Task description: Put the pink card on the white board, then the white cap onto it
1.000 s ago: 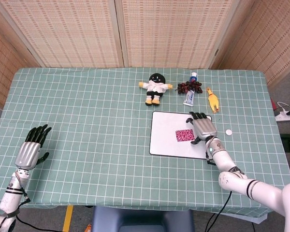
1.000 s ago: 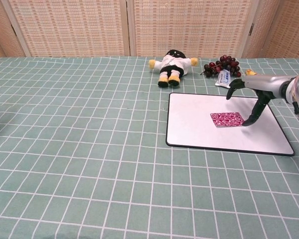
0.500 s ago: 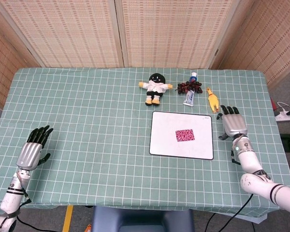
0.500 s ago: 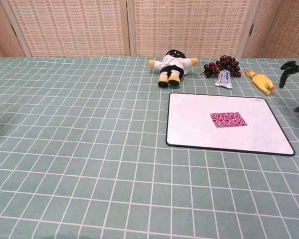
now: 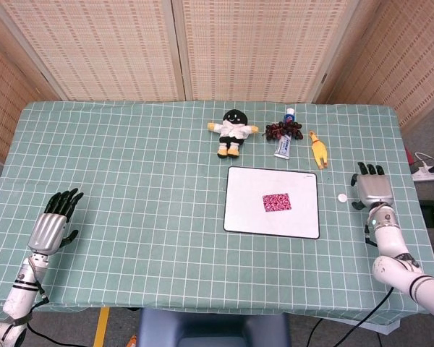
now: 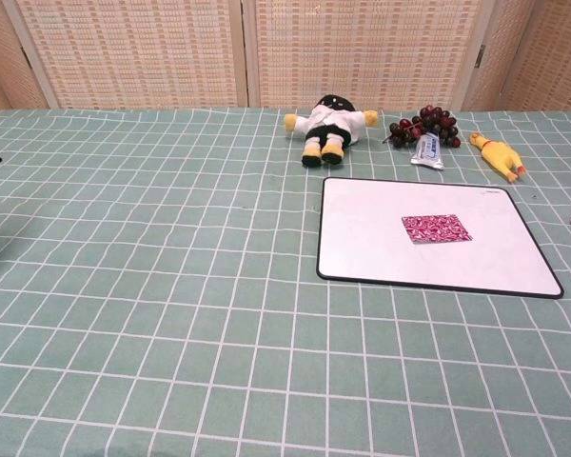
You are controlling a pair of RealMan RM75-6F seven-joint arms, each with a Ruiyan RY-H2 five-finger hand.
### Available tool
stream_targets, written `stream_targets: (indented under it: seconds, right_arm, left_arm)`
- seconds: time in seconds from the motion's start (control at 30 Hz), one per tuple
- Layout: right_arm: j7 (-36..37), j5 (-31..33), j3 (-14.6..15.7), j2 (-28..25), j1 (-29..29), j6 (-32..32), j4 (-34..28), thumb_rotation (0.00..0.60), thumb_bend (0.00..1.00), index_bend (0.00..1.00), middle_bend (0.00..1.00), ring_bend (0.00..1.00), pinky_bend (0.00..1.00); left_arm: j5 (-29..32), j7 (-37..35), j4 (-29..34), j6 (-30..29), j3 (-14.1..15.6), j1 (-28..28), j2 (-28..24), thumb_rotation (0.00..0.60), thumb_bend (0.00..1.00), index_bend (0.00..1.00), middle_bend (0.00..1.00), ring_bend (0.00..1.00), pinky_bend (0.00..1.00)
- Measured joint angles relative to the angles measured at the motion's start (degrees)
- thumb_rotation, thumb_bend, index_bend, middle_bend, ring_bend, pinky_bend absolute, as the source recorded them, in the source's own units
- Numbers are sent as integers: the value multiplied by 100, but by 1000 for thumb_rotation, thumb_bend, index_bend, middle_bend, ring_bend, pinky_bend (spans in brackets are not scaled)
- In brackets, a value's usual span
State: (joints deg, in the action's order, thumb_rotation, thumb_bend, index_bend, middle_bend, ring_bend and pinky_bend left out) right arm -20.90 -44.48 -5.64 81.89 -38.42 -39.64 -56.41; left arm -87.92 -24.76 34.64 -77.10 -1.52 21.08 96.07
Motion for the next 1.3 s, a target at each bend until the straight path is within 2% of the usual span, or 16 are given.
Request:
stream_targets:
  seconds: [0.43,1.3]
  right_arm:
    - [120,-69,-101,386,-67,345,456,597,284,397,0,0,0]
    - [68,-72,-189,580,-55,439,749,576,317,413,0,0,0]
  left_arm:
    - [3,-24,17,7,1,-1,-19,600,223,0,0,0,0]
    - [18,-70,23,19,-12,8,-26,600,223,0,0,0,0]
